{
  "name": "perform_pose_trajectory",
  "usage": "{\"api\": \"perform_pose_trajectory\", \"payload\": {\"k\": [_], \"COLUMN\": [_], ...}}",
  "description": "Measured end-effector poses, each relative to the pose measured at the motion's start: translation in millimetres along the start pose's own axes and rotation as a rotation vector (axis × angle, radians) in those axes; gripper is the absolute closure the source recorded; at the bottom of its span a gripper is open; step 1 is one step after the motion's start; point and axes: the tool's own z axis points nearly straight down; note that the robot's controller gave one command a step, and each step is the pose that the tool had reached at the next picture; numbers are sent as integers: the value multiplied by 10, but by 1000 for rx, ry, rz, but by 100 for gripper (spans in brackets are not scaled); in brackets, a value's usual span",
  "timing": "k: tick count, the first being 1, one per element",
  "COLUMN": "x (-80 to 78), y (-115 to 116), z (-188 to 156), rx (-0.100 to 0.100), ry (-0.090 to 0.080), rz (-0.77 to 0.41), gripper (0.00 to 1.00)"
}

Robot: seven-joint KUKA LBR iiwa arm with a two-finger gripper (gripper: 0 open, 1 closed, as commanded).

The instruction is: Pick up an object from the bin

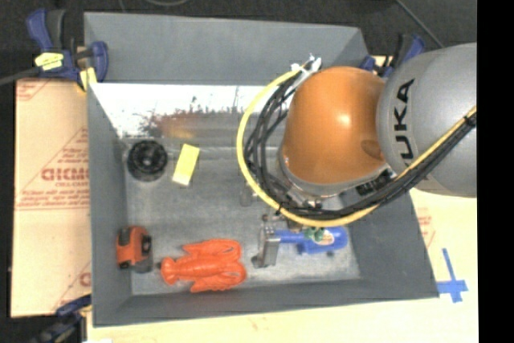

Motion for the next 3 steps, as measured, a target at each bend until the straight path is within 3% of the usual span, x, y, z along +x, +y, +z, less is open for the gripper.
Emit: {"api": "perform_pose_trajectory", "payload": {"k": [2, 3], "x": [-17, -482], "y": [0, 224], "z": [-41, 478], "rx": [-1, 0], "ry": [-8, -16], "rz": [3, -23], "gripper": [0, 0]}}
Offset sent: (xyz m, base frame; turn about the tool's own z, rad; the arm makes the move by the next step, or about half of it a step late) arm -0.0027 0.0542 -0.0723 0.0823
